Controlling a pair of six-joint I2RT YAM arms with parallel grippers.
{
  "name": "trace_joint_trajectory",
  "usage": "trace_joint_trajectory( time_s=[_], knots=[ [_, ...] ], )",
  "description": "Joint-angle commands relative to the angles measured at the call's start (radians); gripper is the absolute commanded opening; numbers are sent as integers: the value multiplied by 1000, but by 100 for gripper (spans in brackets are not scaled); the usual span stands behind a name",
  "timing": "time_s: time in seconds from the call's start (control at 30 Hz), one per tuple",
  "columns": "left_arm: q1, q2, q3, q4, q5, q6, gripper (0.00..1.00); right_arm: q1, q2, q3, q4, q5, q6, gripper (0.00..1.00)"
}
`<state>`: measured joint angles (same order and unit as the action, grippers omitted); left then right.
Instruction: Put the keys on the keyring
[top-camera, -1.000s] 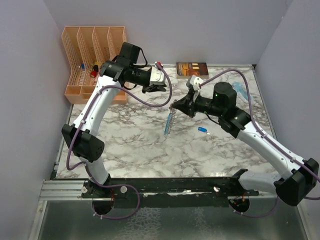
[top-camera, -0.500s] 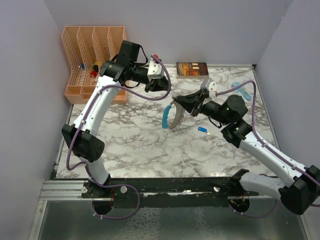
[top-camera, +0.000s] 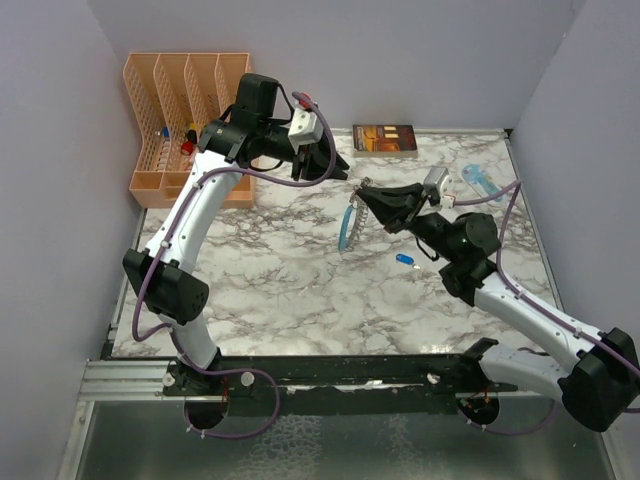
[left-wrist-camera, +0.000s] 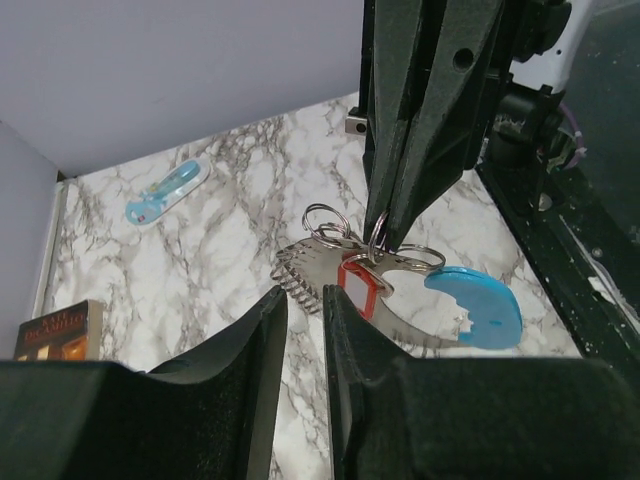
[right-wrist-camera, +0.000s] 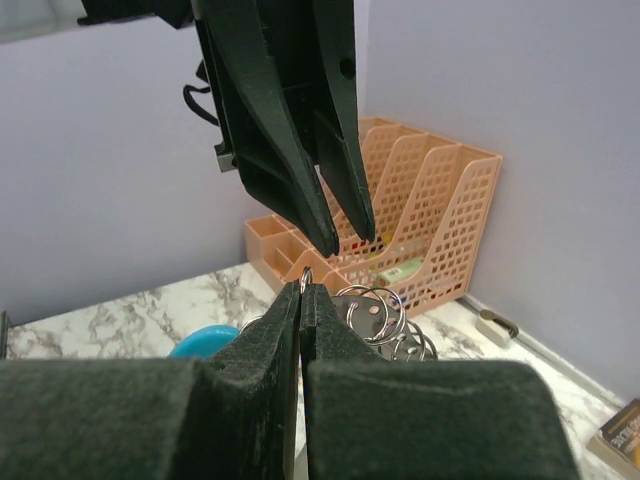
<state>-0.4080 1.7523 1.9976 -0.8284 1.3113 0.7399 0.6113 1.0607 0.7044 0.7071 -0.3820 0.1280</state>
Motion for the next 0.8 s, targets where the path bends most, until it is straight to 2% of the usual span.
trace_joint_trajectory(
  time_s=[0.0, 0.4, 0.53, 0.6, 0.77],
  knots=[
    [-9, -33, 27, 96, 103, -135, 25, -4, -10, -11, 192, 51, 33, 1],
    [-34, -24, 12, 232, 143, -292, 27, -4, 25, -29, 309, 60, 70, 1],
    [-33, -25, 10, 223, 114, -288, 27, -4, 27, -15, 290, 57, 73, 1],
    [-32, -24, 27, 161, 79, -224, 27, -4, 17, -2, 253, 69, 74, 1],
    [-32, -22, 59, -95, -38, 54, 27, -4, -5, 47, 116, 102, 61, 1]
  ],
)
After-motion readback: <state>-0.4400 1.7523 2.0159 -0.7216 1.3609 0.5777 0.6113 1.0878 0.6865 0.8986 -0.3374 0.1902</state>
